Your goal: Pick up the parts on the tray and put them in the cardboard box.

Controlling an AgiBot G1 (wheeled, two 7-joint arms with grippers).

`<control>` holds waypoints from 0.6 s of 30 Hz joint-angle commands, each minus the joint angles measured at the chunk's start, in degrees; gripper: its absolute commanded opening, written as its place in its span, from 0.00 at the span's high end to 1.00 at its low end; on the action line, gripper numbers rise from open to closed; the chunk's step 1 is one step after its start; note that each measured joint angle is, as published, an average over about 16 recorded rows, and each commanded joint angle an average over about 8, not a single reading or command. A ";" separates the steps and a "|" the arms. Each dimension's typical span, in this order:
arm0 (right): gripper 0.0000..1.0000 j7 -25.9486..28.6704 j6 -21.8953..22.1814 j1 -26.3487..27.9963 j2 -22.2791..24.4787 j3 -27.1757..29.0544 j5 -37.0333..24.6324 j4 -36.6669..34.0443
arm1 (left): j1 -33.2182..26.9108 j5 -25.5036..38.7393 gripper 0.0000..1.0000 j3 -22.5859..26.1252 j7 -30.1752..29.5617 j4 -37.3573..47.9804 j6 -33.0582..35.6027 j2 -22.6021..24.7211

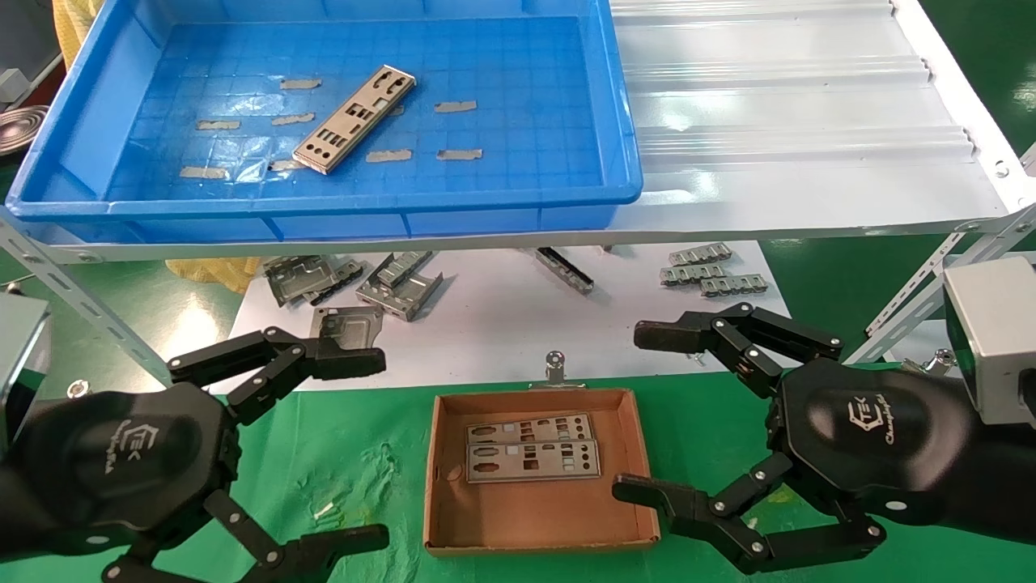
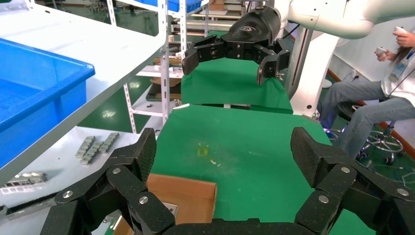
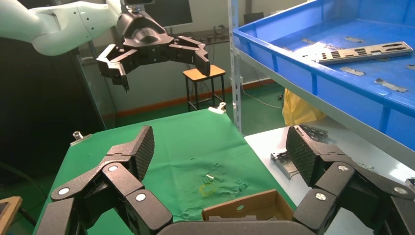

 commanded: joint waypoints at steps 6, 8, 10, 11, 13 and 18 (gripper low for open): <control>0.00 0.00 0.00 0.00 0.00 0.00 0.00 0.00 | 0.00 0.00 0.00 0.00 0.00 0.00 0.00 0.00; 0.00 0.00 0.00 0.00 0.00 0.00 0.00 0.00 | 0.00 0.00 0.00 0.00 0.00 0.00 0.00 0.00; 0.00 0.00 0.00 0.00 0.00 0.00 0.00 0.00 | 0.00 0.00 0.00 0.00 0.00 0.00 0.00 0.00; 0.00 0.00 0.00 0.00 0.00 0.00 0.00 0.00 | 0.00 0.00 0.00 0.00 0.00 0.00 0.00 0.00; 0.00 0.00 0.00 0.00 0.00 0.00 0.00 0.00 | 0.00 0.00 0.00 0.00 0.00 0.00 0.00 0.00; 0.00 0.00 0.00 0.00 0.00 0.00 0.00 0.00 | 0.00 0.00 0.00 0.00 0.00 0.00 0.00 0.00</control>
